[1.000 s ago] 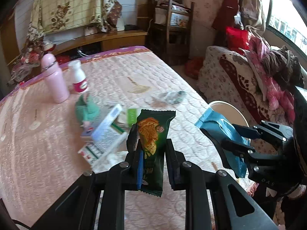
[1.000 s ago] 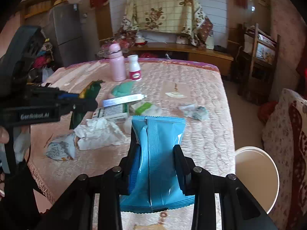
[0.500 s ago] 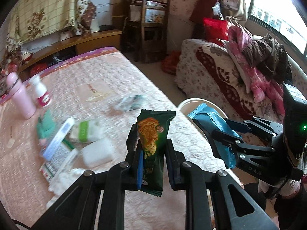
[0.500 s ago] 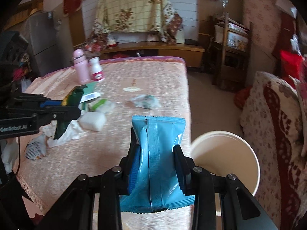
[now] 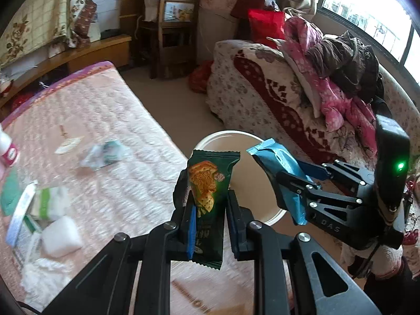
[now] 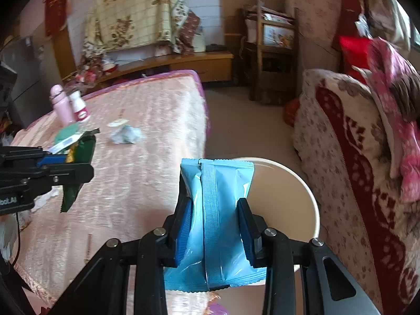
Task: Collect trash
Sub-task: 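Carry both items over the white bucket and open both tools to drop them, then move both tools back over the bed toward the remaining trash, then grasp the white printed wrapper with the left tool while the right tool grasps white tissues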
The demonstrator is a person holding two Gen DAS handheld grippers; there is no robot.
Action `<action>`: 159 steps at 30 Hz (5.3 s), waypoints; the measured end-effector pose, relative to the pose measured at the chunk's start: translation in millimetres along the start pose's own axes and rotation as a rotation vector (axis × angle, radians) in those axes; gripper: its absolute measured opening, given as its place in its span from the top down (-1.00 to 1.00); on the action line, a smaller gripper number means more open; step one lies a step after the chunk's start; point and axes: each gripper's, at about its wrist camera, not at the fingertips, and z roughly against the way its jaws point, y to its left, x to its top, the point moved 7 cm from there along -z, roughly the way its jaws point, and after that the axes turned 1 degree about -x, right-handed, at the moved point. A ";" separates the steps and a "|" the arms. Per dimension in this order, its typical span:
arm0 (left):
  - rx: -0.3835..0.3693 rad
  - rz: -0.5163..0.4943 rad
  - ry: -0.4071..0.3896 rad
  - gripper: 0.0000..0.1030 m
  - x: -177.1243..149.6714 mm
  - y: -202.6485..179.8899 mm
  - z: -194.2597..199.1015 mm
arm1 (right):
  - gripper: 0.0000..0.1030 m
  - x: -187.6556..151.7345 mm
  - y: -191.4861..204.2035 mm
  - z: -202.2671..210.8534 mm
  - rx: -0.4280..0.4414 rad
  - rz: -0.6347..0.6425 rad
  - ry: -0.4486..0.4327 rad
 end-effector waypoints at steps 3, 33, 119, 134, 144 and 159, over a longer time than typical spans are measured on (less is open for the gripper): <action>-0.020 -0.002 0.010 0.58 5.1 -8.1 -11.8 | 0.28 -5.1 -18.6 -5.9 -0.017 -0.032 0.019; -0.125 0.070 0.011 -0.21 23.0 -21.2 -66.8 | 0.24 -19.2 -63.4 -52.6 -0.095 -0.122 0.074; 0.381 0.216 0.149 0.09 -228.5 257.3 147.7 | -0.30 -12.9 330.0 -36.5 0.394 0.258 0.146; 0.421 0.383 0.082 0.67 -233.5 298.7 181.0 | 0.44 -17.5 388.8 -82.5 0.433 0.274 0.198; 0.428 0.410 0.065 -0.38 -235.1 296.1 162.4 | 0.57 -10.4 358.3 -24.1 0.492 0.315 0.105; 0.407 0.360 -0.033 0.76 -189.1 259.9 198.7 | 0.57 10.0 284.9 27.7 0.463 0.242 0.009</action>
